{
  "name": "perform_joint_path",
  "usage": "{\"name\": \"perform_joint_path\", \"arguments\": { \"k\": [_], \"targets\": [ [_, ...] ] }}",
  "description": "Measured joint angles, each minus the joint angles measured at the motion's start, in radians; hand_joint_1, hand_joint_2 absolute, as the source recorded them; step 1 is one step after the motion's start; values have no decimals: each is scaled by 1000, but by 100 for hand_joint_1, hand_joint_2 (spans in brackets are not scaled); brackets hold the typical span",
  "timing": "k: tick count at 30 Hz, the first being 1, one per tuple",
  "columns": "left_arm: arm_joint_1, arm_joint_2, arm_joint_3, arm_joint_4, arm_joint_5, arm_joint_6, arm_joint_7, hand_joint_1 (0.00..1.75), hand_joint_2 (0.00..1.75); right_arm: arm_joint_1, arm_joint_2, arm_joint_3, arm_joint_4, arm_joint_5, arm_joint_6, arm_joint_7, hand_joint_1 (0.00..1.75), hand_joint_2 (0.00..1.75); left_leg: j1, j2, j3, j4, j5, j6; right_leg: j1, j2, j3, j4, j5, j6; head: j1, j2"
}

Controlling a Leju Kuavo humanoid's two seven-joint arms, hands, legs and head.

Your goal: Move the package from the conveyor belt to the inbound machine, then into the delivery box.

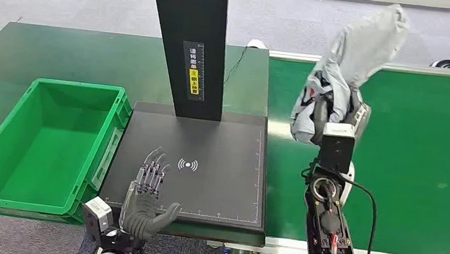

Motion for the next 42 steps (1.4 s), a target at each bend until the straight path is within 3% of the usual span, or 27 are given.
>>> {"name": "perform_joint_path", "arguments": {
  "k": [11,19,24,28,29,32,33,37,42],
  "targets": [
    [-6,1,-13,0,-1,5,-2,0,175,-106,82,140,256,-72,326,28,175,175,0,-1,-2,0,0,0,0,-1,-2,0,0,0,0,0],
    [35,15,25,-93,4,127,-13,0,175,-92,101,249,401,-202,595,97,175,175,0,-1,-4,0,0,0,0,-1,-4,0,0,0,0,0],
    [77,25,69,-196,6,178,-14,0,175,-82,105,308,451,-244,670,133,175,175,0,-1,-4,0,0,0,0,0,-4,0,0,0,0,0],
    [99,30,87,-248,0,195,-14,0,175,-74,111,348,472,-249,675,144,175,175,0,-1,-4,0,0,0,0,0,-4,0,0,0,0,0],
    [104,31,90,-257,-1,199,-14,0,175,-73,112,356,474,-247,665,146,147,175,0,-1,-4,0,0,0,0,0,-4,0,0,0,0,0],
    [113,31,93,-275,-2,206,-14,0,175,-70,115,379,476,-226,599,150,16,175,0,-1,-3,0,0,0,0,-1,-4,0,0,0,0,0],
    [116,32,93,-279,-2,207,-14,0,175,-70,115,385,476,-216,567,150,0,175,0,-1,-3,0,0,0,0,-1,-4,0,0,0,0,0],
    [123,33,94,-285,0,206,-14,0,175,-70,112,394,475,-205,448,150,0,175,0,-1,-3,0,0,0,0,0,-4,0,0,0,0,0],
    [123,35,94,-285,7,199,-14,0,175,-71,91,355,475,-269,381,146,0,175,0,-1,-3,0,0,0,0,0,-3,0,0,0,0,0]
  ]
}}
